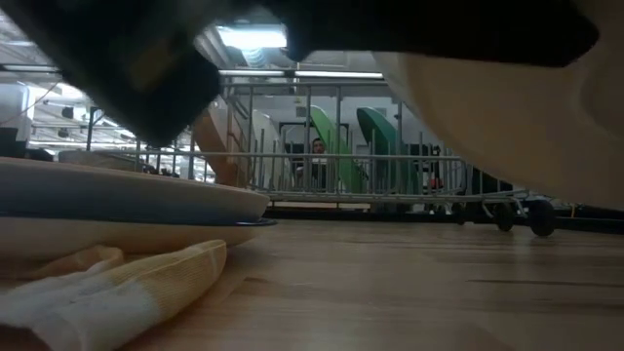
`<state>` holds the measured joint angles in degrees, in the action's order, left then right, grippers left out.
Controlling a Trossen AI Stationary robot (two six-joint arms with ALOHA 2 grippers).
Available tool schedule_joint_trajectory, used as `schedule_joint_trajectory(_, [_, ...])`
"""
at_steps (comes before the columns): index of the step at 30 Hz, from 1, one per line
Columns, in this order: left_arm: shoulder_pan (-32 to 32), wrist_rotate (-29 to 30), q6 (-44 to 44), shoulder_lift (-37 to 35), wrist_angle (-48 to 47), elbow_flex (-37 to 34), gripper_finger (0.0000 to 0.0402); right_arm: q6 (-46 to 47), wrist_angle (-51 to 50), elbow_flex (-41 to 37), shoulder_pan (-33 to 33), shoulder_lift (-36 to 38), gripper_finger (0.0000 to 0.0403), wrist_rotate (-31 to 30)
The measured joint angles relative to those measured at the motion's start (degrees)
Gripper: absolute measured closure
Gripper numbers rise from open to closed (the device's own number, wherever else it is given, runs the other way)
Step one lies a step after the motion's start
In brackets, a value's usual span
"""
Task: Sort dishes
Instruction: Put the white plate in the dish rack
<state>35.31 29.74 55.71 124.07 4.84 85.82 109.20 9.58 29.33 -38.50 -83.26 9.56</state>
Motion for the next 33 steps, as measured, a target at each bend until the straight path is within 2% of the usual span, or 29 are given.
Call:
schedule_joint_trajectory(7, [0.0, -0.32, -1.97, -0.07, -0.17, 0.0, 0.0349, 0.1, -0.11, -0.07, -0.04, -0.02, 0.0236, 0.0])
schedule_joint_trajectory(10, [0.18, 0.48, -3.36, -0.11, -0.13, 0.0, 0.0349, 0.03, -0.28, -0.1, -0.04, 0.23, 0.0241, -0.86])
schedule_joint_trajectory(14, [0.85, 1.83, -4.86, -0.11, -0.23, 0.0, 0.0349, -2.13, -0.56, -0.12, -0.07, 2.82, 0.0258, -5.82])
schedule_joint_trajectory(20, [1.9, 2.68, -5.57, -0.37, 0.76, 0.0, 0.0349, -7.12, -2.62, -0.18, -0.09, 9.29, 0.0276, -9.96])
schedule_joint_trajectory(24, [2.36, 3.12, -7.67, -0.33, 0.29, 0.08, 0.0349, -9.6, -7.78, -0.18, -0.09, 14.14, 0.0281, -9.97])
schedule_joint_trajectory(33, [2.87, 3.57, -20.32, -0.2, 2.24, 3.82, 0.0349, -14.23, -11.37, -0.18, -0.09, 27.51, 0.0281, -13.64])
